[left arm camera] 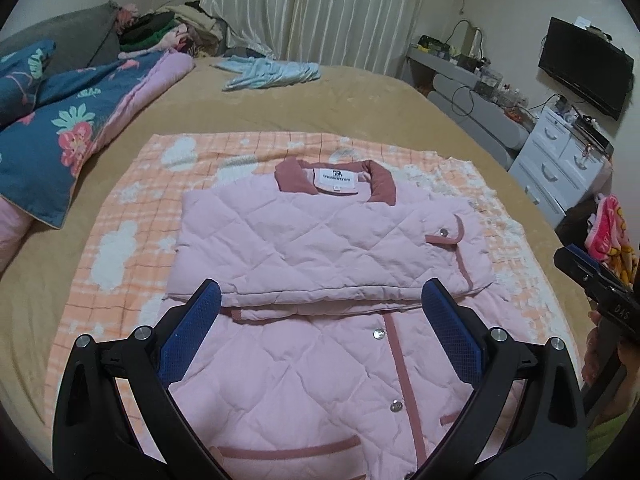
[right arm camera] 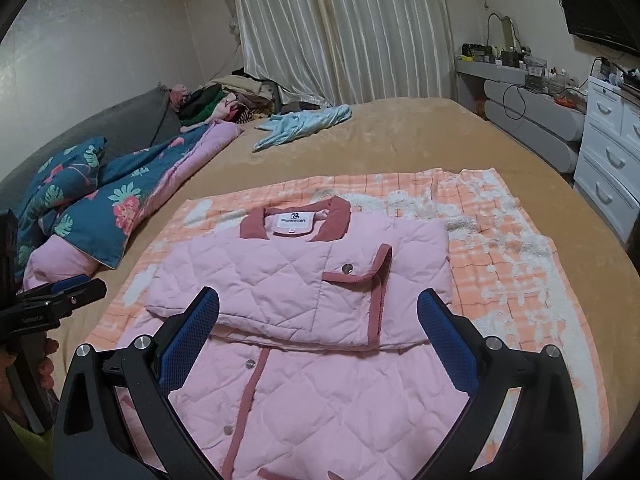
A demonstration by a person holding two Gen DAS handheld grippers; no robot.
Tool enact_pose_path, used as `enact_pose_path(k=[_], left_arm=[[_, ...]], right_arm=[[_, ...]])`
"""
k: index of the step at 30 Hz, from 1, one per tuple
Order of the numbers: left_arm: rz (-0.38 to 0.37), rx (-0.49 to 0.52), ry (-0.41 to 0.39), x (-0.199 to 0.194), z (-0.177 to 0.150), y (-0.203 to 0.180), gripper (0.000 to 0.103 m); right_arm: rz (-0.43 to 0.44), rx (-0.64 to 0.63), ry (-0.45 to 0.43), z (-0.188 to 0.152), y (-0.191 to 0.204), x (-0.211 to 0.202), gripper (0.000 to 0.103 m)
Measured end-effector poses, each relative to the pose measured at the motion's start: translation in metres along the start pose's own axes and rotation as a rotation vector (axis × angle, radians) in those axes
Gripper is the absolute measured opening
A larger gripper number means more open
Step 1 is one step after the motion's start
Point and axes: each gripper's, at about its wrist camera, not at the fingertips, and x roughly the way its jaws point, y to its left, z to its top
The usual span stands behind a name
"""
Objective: Fold large clothes
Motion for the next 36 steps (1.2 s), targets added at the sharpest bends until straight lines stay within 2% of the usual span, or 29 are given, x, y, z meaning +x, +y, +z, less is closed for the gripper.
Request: enact_pose_path(k=[16,23,36], left_arm=[[-0.006,-0.018,-0.058,-0.052,-0.011,0.010,0.094],[-0.022,-0.022,-0.082,-0.072,-0.018,0.013,0.094],[-0.001,-0.027,-0.096,-0.094,-0.043,0.025,0.094]], right_arm=[[-0.039,-0.043,-0.035,-0.007,0.021,-0.057,0.099],[-0.045,-0.065,-0.055,-0.010,0.032,-0.075,0.099],[-0.062,-0.099,-0.057,-0.031,0.042,-0.098,0.099]])
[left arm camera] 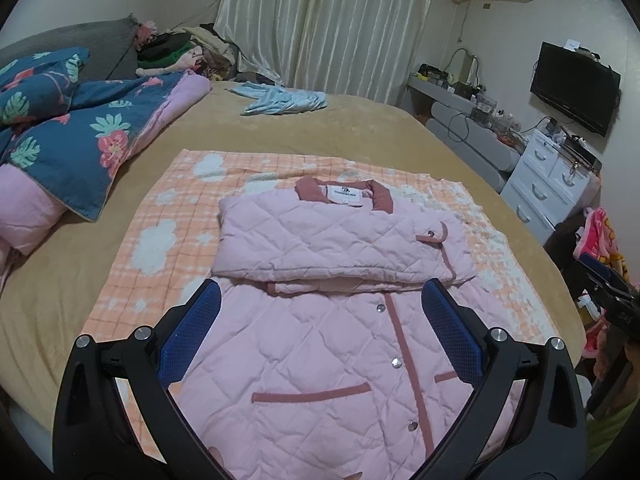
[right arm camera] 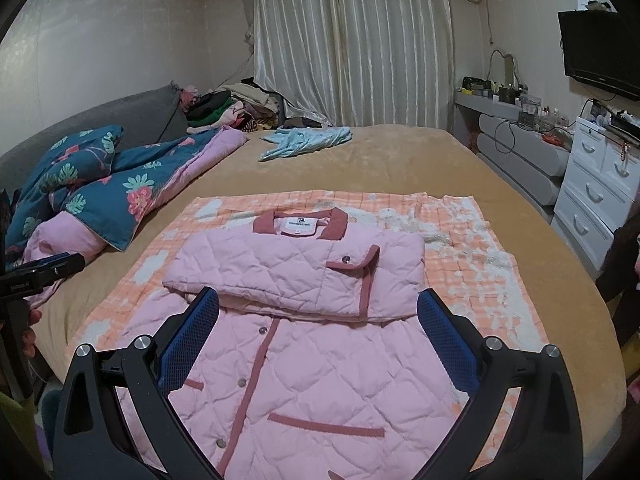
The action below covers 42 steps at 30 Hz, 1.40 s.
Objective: Fold large clothes
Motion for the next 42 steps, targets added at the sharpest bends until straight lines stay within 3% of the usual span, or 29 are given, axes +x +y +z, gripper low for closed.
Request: enact_pose_path(k=[15,42], left_arm=[[0.041,-0.016,0.061,0.008,-0.047,0.029,0.094],[0.159,-0.020,0.204,0.034,-0.123,0.080,0.094]], right_arm=[[-0.055,0.002,0.093,-0.052,-0.010,-0.004,0.099],[-0.159,0.085,0.267,-0.139,-0.071,0.011,0.099]])
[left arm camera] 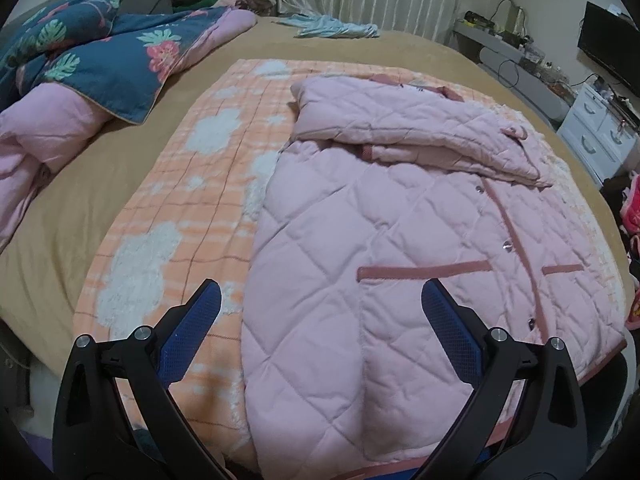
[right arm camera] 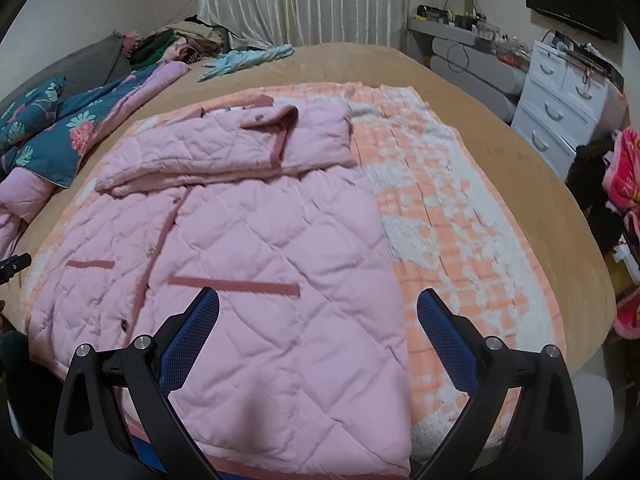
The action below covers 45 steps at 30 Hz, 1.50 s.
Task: Fold large clothes
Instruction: 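Move both tools down to the jacket hem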
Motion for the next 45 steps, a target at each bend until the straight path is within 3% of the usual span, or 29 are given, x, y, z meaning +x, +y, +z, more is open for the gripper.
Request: enact_pose_path(k=[18,28,36,45], left_arm=[[0.036,-0.008,0.098,0.024,-0.035,0.018,0.094],[0.002,-0.021,0.191,0.040,-0.061,0.022,0.094],[-0.006,-0.018,0.211,0.042,-0.071,0.020,0.094],[-0.040,-0.030,0.236,0.041,-0.077,0.024,0.094]], right_arm=[[-0.009,0.027,0.124,-0.040,-0.026,0.026,0.099],[0.007,0.040,0.186,-0.061,-0.035,0.036,0.099],[0.026,0.061,0.247,-0.073,-0.042,0.043,0.099],[0.061,-0.005,0.328,-0.079,-0.035,0.048,0.098]])
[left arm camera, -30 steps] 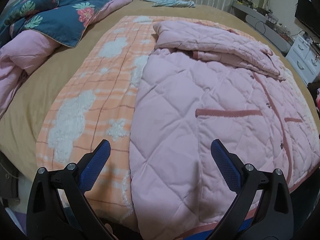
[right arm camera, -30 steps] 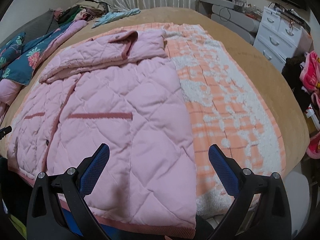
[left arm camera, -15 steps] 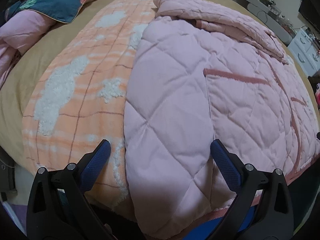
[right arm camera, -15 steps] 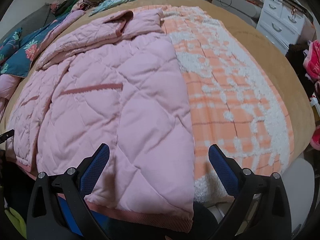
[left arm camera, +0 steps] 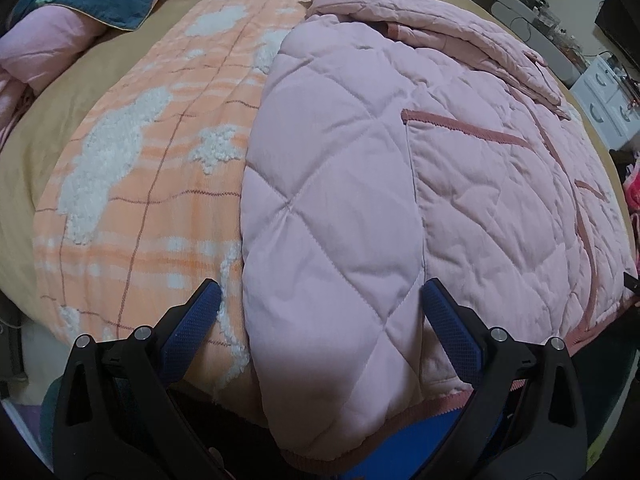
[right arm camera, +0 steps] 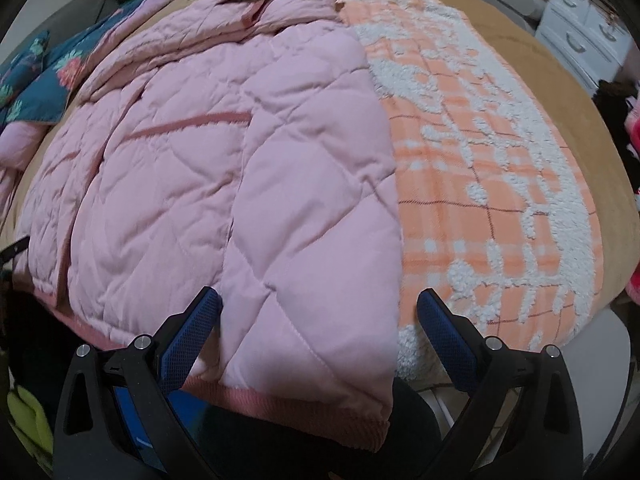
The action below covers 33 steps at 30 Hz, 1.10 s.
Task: Fold large clothes
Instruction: 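Move both tools down to the jacket hem, then grasp the hem with the left tool while the right tool grasps the hem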
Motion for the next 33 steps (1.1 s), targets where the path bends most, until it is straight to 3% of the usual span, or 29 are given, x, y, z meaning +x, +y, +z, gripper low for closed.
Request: enact_pose_path(k=[5,7,9,10,12,15,17,26,28,29,31,33], left_arm=[[-0.022,-0.005,0.017,-0.001,-0.006,0.002,0.094],[-0.034,-0.012,0.023,-0.001,-0.009,0.004,0.094],[-0.043,-0.016,0.029,-0.001,-0.011,0.006,0.094],[-0.050,-0.019,0.034,-0.001,-0.011,0.007,0.094],[-0.060,-0.025,0.036,-0.002,-0.011,0.009,0.094],[-0.065,-0.024,0.040,-0.002,-0.012,0.009,0.094],[-0.064,-0.017,0.044,-0.003,-0.013,0.008,0.094],[-0.122,-0.009,0.055,-0.006,-0.018,0.007,0.093],[-0.129,0.004,0.053,-0.008,-0.020,0.004,0.074],[-0.138,0.015,0.052,-0.009,-0.022,0.002,0.056],[-0.148,0.033,0.046,-0.012,-0.025,-0.002,0.046],[-0.143,0.058,0.029,-0.016,-0.025,-0.007,0.025]], right_arm=[[0.074,-0.003,0.054,-0.003,-0.003,0.005,0.095],[0.119,0.008,0.064,-0.004,-0.006,0.006,0.086],[0.167,0.029,0.058,-0.008,-0.007,0.006,0.069],[0.174,0.031,0.048,-0.010,-0.007,0.004,0.067],[0.183,0.031,0.019,-0.014,-0.005,-0.003,0.051],[0.197,0.031,-0.059,-0.014,-0.002,-0.020,0.029],[0.193,0.002,-0.131,-0.013,0.006,-0.036,0.024],[0.269,-0.020,-0.386,0.029,0.024,-0.095,0.018],[0.282,-0.024,-0.413,0.039,0.027,-0.102,0.018],[0.286,-0.024,-0.418,0.044,0.028,-0.102,0.018],[0.298,-0.022,-0.429,0.051,0.031,-0.103,0.018],[0.302,-0.020,-0.435,0.057,0.031,-0.103,0.018]])
